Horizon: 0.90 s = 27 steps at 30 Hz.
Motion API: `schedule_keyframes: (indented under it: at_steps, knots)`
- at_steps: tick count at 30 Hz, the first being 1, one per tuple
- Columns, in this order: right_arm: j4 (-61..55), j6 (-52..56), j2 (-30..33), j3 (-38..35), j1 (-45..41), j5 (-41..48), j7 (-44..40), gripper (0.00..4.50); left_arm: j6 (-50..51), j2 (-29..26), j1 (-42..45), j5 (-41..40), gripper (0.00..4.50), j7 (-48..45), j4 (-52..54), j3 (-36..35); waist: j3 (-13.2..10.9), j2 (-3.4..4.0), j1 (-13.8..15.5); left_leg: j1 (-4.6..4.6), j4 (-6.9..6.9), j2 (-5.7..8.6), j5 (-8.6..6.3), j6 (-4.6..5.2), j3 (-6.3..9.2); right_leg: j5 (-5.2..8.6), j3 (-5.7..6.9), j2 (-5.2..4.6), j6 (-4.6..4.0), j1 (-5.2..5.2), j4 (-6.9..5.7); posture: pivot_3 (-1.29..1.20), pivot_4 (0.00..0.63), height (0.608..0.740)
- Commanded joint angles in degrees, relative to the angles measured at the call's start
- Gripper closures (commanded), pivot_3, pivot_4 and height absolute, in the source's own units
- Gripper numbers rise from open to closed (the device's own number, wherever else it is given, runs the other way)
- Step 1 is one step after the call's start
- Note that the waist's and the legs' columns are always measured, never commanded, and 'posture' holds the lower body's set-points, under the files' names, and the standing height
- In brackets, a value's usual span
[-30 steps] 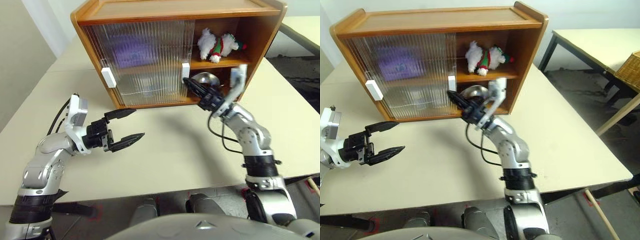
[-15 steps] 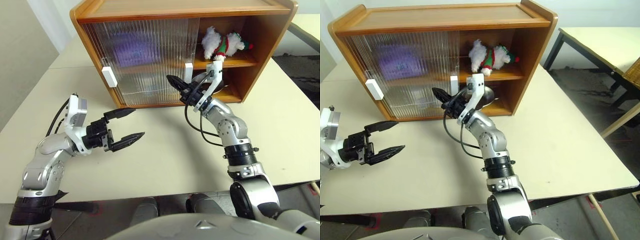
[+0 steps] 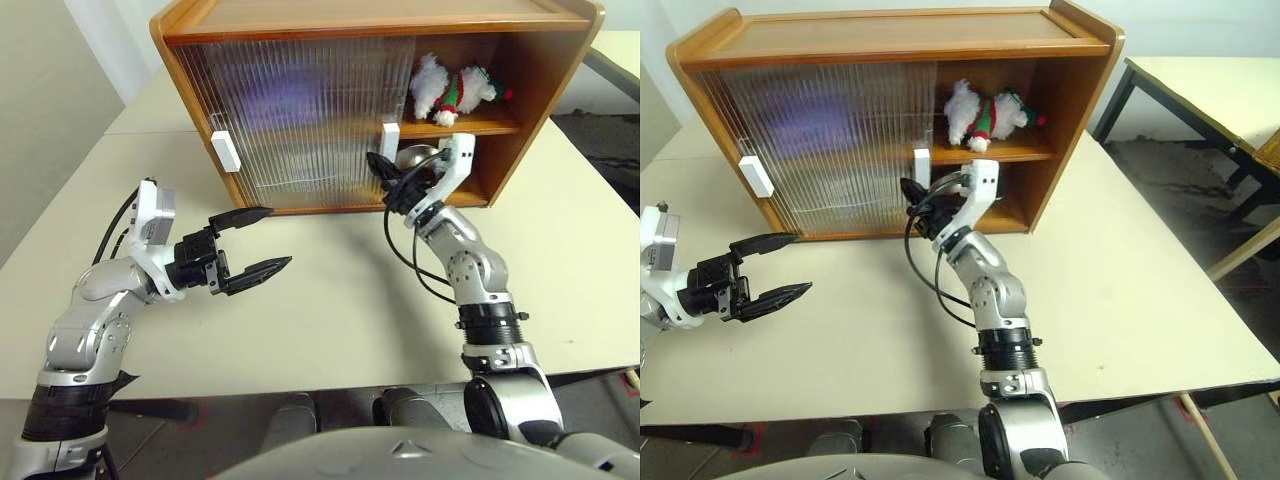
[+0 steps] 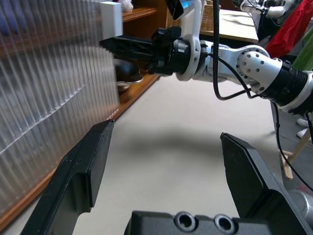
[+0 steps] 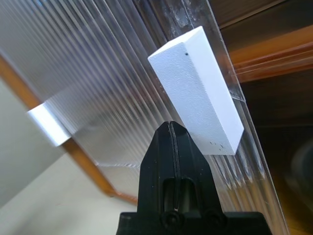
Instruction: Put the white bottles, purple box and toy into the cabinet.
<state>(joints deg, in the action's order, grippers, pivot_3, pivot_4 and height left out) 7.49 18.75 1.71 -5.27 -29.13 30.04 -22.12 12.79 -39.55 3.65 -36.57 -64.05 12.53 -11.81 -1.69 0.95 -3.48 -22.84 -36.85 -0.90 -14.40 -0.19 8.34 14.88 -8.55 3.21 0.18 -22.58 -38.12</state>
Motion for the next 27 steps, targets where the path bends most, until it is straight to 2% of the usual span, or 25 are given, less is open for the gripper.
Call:
schedule_keyframes:
  at_steps: [1, 27]
  knots:
    - [0.1, -1.6, 1.4, -2.7, 0.3, -1.2, 2.1, 4.47, 0.6, -0.1, 0.6, 0.3, 0.00, -0.3, 0.1, 1.0, 0.0, 0.00, 0.0, 0.00, 0.00, 0.00, 0.01, 0.01, 0.00, -0.02, -0.01, 0.00, 0.00, 0.00, 0.00, -0.09, 0.067, 0.740]
    - [1.8, -6.5, 9.5, -8.6, 1.1, -5.0, 5.0, 4.47, 2.2, -0.1, 2.1, 0.2, 0.00, -1.4, 0.6, 2.5, 0.0, -0.01, -0.8, 0.01, -0.09, 0.10, 0.17, 0.20, -0.01, -0.27, -0.13, 0.00, 0.04, 0.02, 0.00, -0.13, 0.057, 0.740]
